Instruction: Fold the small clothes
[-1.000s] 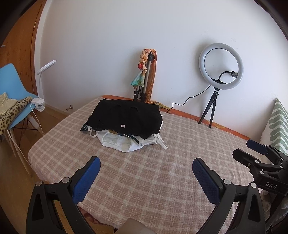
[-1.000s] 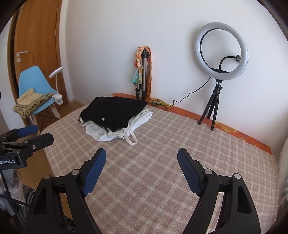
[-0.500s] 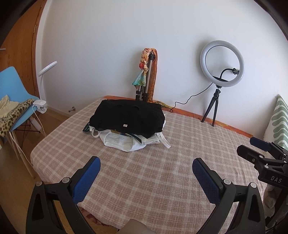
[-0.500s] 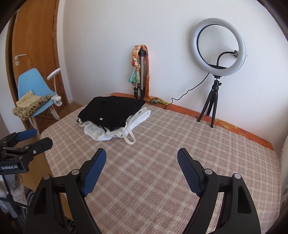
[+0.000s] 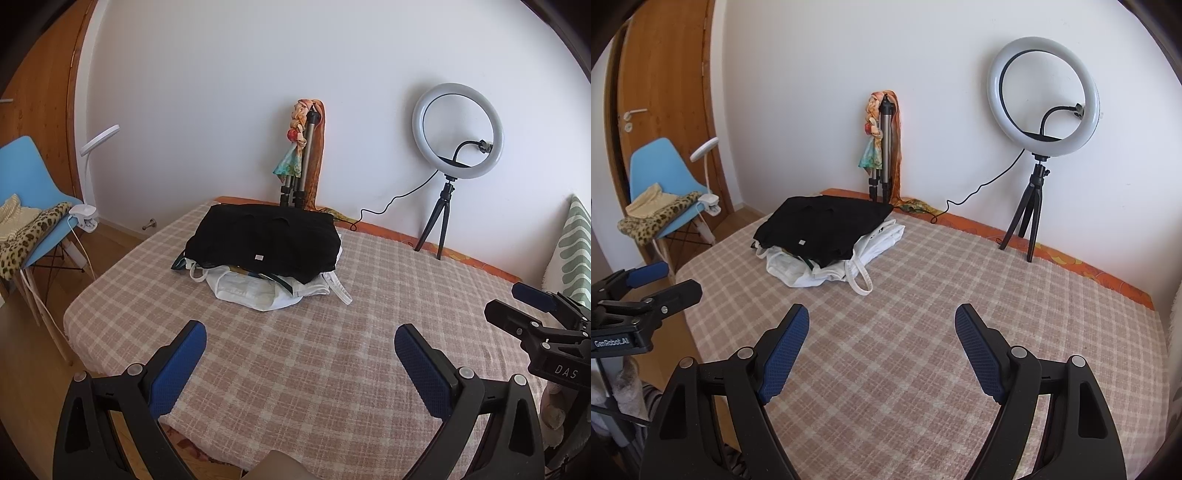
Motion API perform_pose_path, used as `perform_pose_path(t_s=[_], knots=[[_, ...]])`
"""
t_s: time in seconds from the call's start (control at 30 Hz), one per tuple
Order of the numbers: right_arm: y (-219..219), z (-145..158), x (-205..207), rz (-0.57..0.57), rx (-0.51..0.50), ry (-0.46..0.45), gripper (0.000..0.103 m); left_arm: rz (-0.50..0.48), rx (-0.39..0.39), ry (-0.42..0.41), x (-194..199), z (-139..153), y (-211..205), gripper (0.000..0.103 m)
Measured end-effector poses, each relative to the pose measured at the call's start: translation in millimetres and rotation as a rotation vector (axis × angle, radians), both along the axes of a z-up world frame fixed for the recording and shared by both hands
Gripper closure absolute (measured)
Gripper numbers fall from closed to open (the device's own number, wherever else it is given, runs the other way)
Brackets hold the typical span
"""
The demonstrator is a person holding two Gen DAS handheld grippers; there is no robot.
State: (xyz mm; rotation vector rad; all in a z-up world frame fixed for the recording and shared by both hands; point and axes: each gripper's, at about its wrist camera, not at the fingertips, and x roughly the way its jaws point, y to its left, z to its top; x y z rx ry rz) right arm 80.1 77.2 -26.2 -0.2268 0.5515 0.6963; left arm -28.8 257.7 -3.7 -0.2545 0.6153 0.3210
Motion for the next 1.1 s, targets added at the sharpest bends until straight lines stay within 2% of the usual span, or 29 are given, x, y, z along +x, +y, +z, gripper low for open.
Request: perform_pose_path(t_s=[1.1], knots=[[3.9,-3.9,0.0,0.003,-0.001,0.009,0.022,-0.008,0.018,-0.008,3.5,1.0,3.5,0.0]])
